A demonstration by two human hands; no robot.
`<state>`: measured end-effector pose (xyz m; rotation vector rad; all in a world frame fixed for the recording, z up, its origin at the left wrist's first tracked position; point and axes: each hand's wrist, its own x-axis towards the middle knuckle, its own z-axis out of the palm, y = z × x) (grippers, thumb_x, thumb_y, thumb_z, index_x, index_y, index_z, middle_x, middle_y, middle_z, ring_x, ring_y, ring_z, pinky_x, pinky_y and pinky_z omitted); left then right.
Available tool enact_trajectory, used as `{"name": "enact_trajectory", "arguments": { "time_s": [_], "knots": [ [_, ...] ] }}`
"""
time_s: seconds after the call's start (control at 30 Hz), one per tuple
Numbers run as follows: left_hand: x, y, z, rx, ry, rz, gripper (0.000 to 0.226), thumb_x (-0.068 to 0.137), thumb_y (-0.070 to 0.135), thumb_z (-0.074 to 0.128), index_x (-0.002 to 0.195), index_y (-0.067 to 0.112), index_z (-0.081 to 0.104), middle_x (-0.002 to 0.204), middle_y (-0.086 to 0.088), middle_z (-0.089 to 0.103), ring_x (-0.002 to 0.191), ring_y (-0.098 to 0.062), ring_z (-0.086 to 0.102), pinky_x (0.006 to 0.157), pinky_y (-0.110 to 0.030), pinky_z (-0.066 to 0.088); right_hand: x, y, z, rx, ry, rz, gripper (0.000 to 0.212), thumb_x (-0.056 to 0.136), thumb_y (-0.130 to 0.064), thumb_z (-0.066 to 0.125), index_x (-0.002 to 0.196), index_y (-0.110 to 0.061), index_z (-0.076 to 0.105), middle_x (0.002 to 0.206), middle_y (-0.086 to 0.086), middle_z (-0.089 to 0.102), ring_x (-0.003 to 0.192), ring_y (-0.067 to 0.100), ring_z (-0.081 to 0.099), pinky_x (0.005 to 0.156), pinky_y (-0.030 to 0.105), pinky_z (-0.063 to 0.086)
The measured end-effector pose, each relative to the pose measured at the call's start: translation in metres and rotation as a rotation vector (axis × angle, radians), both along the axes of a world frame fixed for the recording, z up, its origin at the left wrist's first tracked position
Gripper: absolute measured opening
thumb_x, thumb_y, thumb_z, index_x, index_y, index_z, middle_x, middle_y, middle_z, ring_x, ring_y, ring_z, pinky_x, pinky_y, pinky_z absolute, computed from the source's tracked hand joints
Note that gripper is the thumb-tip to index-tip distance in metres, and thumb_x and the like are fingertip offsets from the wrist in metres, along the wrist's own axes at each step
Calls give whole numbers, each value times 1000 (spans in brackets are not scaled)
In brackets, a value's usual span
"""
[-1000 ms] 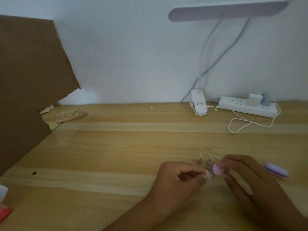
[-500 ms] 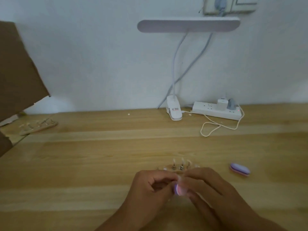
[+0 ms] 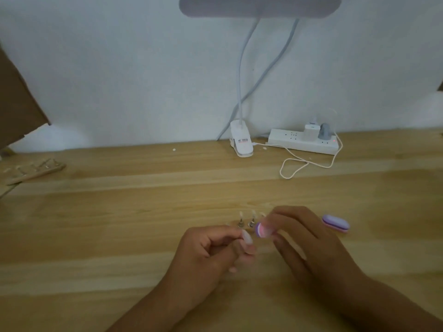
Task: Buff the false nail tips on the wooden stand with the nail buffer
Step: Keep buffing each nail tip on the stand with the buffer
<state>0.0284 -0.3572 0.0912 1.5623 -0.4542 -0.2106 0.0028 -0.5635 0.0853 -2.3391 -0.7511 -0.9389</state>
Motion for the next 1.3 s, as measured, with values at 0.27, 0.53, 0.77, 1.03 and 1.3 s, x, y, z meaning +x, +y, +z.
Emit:
{"name": "enact_trajectory", "arguments": {
  "time_s": [0.27,0.53,0.77,1.03,1.3],
  "knots": [
    [-1,-2,-1,-40,-36,3,13,86,3,66,92,8,76,81,-10,76,64,-14,71,52,-21,52,-8,11,-3,-43,-22,98,17,102,-12,52,112,-17,65,115,0,61,102,18,62,87,28,49],
    [-2,-2,0,-43,-23,-8,14,85,4,64,94,8,75,81,-9,76,67,-14,72,53,-21,52,-11,16,-4,20,-22,147,17,106,-16,47,115,-17,62,115,2,62,105,17,62,92,25,48],
    [-4,-1,2,-25,50,-40,14,93,3,58,93,7,72,84,-12,75,74,-23,74,56,-22,53,-3,0,2,35,-24,8,18,96,-8,54,107,-11,68,112,-2,60,109,8,58,99,12,35],
    [-5,-1,4,-38,59,-42,14,92,2,58,93,5,72,83,-15,75,74,-26,73,57,-25,53,-4,2,-1,6,-24,44,17,97,-8,54,107,-9,68,112,2,60,104,16,60,97,19,42],
    [-7,0,7,-46,68,-102,18,88,12,60,98,2,71,85,-17,74,77,-30,73,58,-26,53,-5,5,-4,22,-8,133,17,99,-9,54,114,-16,59,116,0,58,109,12,58,97,21,43]
  ]
}}
